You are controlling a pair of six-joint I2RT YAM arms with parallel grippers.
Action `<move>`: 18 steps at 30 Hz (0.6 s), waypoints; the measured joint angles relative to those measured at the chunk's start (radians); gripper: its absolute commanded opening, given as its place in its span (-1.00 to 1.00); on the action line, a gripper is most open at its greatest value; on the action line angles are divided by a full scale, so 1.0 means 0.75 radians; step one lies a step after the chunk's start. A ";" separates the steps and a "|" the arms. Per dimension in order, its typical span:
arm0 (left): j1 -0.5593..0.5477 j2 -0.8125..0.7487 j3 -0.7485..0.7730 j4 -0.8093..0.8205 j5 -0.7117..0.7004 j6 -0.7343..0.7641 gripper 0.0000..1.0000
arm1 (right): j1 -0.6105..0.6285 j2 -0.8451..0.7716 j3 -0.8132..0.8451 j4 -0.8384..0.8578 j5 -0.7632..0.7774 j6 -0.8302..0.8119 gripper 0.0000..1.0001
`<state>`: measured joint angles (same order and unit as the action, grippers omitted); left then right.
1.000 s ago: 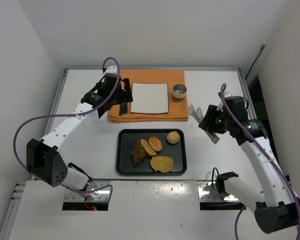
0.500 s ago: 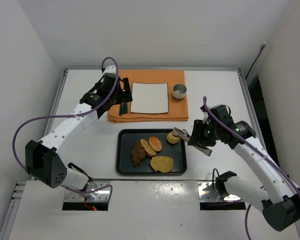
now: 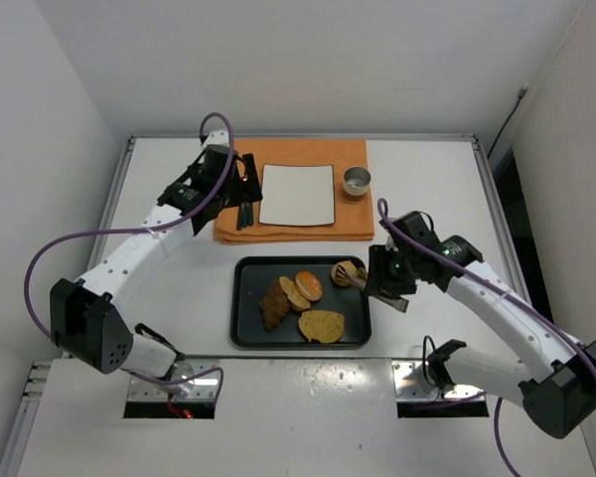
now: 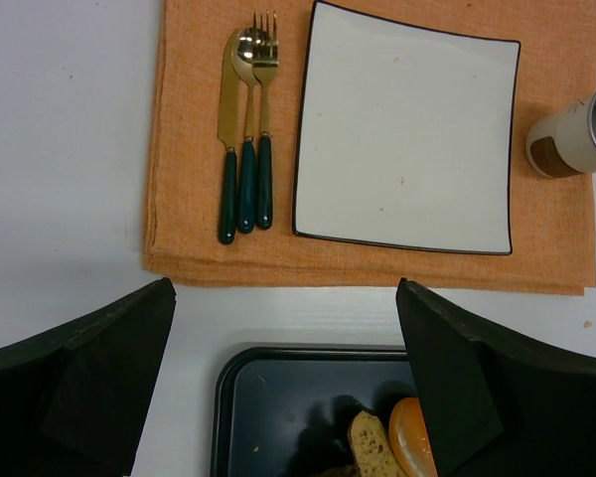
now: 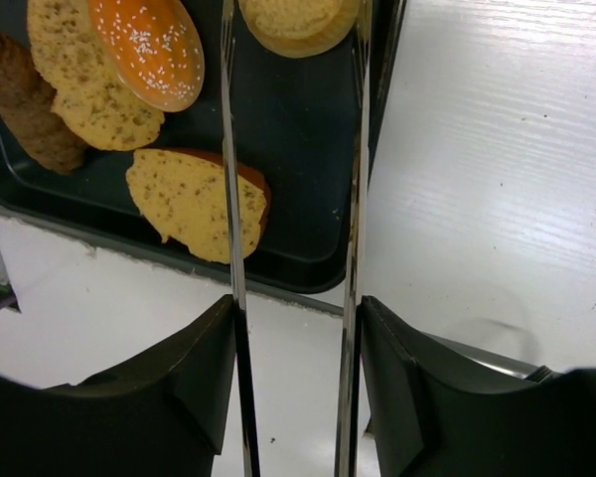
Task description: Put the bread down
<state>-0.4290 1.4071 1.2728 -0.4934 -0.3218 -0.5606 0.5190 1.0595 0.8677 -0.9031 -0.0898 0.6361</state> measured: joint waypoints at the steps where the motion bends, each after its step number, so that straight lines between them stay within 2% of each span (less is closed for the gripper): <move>1: -0.001 0.000 0.000 0.000 0.001 -0.001 0.99 | 0.012 0.013 0.000 0.004 0.010 0.002 0.03; 15: 0.000 0.000 0.000 -0.001 -0.001 -0.002 0.99 | 0.121 0.135 0.028 0.028 0.141 0.028 0.12; 18: 0.000 0.000 0.000 -0.001 -0.001 -0.001 0.99 | 0.130 0.146 0.031 0.053 0.158 0.033 0.01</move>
<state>-0.4290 1.4071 1.2728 -0.4942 -0.3225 -0.5613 0.6163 1.1694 0.8909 -0.8635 0.0284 0.6609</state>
